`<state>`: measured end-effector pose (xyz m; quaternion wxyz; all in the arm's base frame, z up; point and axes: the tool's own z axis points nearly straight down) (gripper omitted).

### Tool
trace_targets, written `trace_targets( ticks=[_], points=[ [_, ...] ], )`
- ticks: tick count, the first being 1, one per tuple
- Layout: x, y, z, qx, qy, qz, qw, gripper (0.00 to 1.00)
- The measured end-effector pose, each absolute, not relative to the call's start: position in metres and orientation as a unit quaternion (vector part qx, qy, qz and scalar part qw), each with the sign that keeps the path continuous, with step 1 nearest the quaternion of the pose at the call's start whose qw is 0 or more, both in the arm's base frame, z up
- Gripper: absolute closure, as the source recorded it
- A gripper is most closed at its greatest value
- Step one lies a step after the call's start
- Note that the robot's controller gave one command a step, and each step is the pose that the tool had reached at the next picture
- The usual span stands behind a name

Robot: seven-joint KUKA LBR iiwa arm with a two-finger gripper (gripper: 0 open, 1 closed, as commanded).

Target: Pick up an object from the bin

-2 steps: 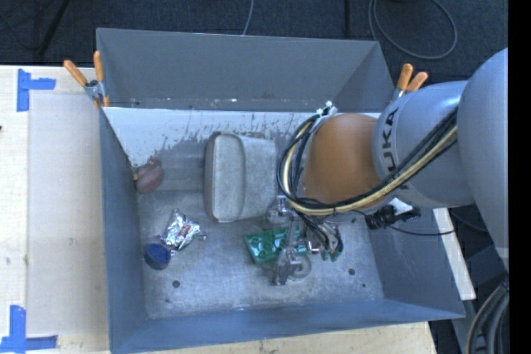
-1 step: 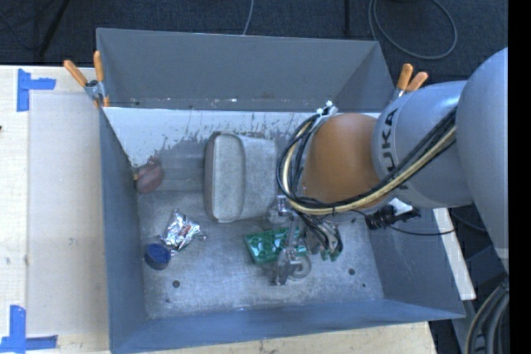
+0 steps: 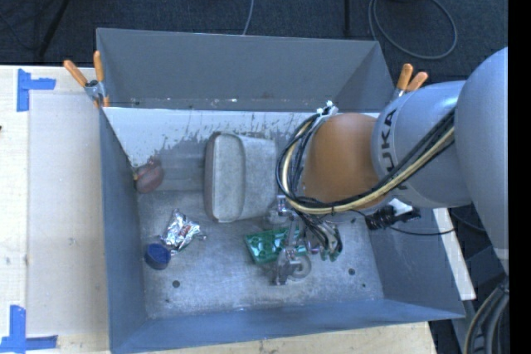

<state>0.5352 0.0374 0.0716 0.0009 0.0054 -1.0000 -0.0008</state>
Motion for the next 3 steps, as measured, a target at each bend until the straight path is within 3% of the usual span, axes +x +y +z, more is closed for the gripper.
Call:
trace_targets(
  ticks=[1, 2, 3],
  points=[
    [0.536, 0.038, 0.074, 0.006, -1.000, -0.001, 0.001, 1.00],
    [0.537, 0.039, 0.131, 0.004, -1.000, -0.001, -0.002, 1.00],
    [0.538, 0.038, 0.172, 0.003, -1.000, -0.001, -0.002, 1.00]
  ],
)
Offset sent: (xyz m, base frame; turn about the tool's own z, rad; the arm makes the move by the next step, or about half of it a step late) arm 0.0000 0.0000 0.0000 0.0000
